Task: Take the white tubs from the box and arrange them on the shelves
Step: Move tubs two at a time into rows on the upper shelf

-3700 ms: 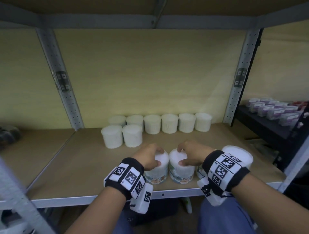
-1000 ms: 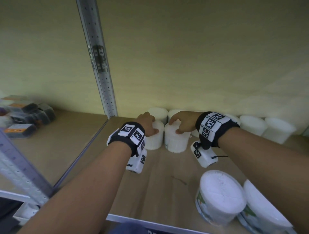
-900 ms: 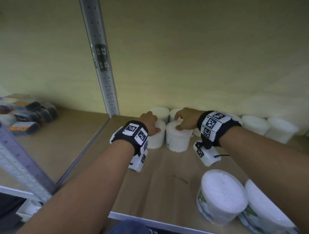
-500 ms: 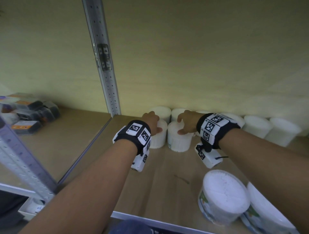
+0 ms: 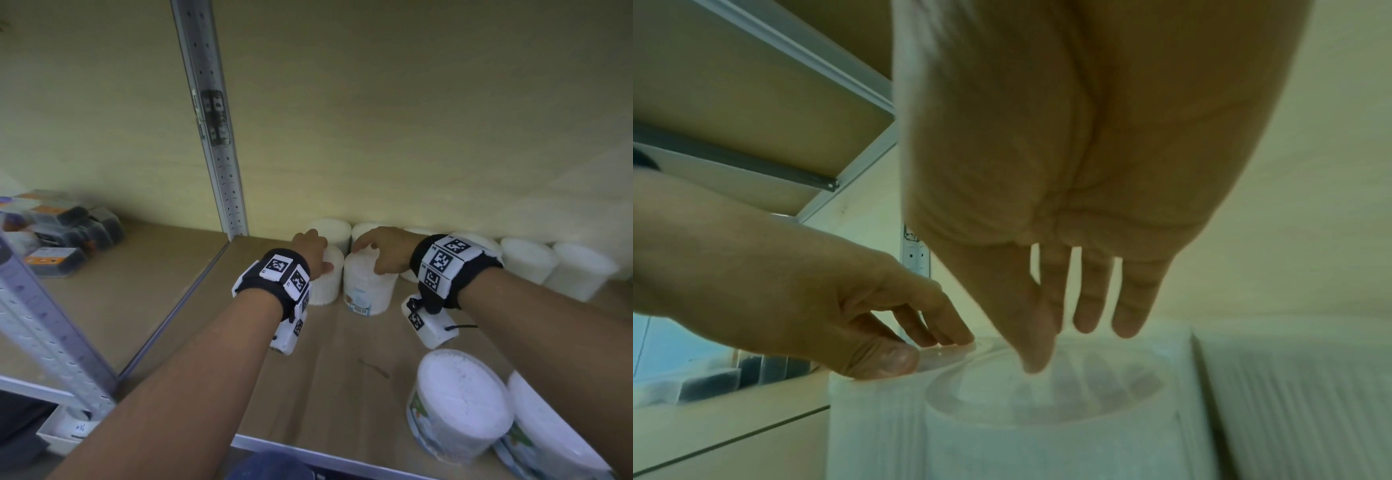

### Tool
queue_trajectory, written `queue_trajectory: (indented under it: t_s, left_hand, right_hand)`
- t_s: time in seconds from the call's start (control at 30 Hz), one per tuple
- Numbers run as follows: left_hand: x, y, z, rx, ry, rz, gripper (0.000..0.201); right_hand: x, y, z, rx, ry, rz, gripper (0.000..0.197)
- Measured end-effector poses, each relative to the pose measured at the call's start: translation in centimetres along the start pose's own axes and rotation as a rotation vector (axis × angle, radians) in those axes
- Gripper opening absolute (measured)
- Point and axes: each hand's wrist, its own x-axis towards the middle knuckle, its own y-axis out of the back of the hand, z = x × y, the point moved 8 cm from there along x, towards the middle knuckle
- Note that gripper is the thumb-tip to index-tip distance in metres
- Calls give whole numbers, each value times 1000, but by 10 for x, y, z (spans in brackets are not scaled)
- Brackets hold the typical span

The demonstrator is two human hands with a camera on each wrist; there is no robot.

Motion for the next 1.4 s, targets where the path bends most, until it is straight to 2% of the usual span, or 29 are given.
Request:
queue_trajectory:
  t_s: [0.1, 0.23, 0.37, 0.8, 0.9, 1.0, 1.17, 1.4]
  left_hand:
    - [0, 0, 0, -2, -5, 6, 57]
    - [-1, 0, 1, 3, -6, 9, 55]
    - [0, 0, 0, 2, -7, 5, 55]
    - [2, -2, -2, -21, -11, 2, 56]
    - [1, -2, -2, -23, -11, 4, 56]
    - [1, -2, -2, -32, -10, 11, 55]
    - [-2, 0, 0, -20, -14, 17, 54]
    - [-1, -1, -2, -39, -9, 19, 54]
  right_hand:
    - [1, 6, 3, -51, -49, 62, 54]
    - [0, -3, 0, -146, -84, -4, 68]
    - [1, -7, -4, -200, -88, -12, 68]
    - [-3, -7, -8, -81, 19, -138, 65]
    - [0, -5, -8, -58, 14, -90, 62]
    - [2, 2, -8, -82, -36, 3, 50]
    - [6, -8, -3, -133, -106, -32, 68]
    - [2, -7, -6, -128, -76, -29, 67]
